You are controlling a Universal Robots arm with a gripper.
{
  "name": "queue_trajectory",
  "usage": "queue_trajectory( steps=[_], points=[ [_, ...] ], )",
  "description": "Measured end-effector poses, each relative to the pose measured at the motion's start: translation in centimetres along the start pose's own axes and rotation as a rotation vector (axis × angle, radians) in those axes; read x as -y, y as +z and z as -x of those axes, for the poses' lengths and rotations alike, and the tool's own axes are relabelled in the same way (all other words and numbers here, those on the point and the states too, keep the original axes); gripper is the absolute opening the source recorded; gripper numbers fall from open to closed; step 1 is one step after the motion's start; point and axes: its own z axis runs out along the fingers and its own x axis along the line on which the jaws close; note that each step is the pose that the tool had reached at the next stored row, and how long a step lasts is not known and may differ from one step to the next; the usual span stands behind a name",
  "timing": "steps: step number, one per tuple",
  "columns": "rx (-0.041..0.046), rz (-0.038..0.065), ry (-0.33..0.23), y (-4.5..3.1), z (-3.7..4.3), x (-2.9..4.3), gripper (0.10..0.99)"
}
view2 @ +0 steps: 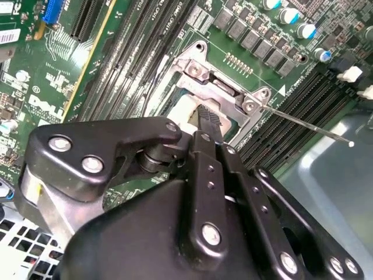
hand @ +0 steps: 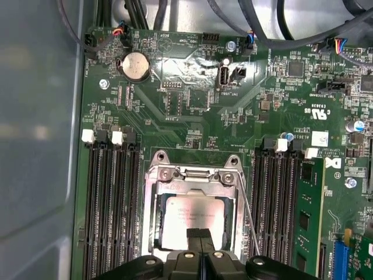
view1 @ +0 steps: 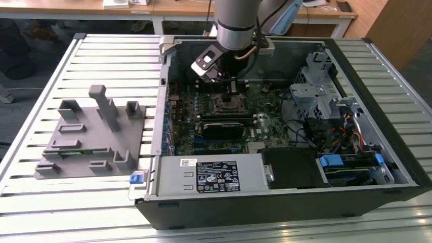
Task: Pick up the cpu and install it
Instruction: 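Close the cpu cover, then install the first cpu locking lever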
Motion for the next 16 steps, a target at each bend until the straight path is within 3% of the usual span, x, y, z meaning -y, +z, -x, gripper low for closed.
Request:
queue_trajectory(
  steps=[16],
  points=[
    [0.0003,0.000,0.000,-0.10,0.01,-0.30,0.106]
  ],
)
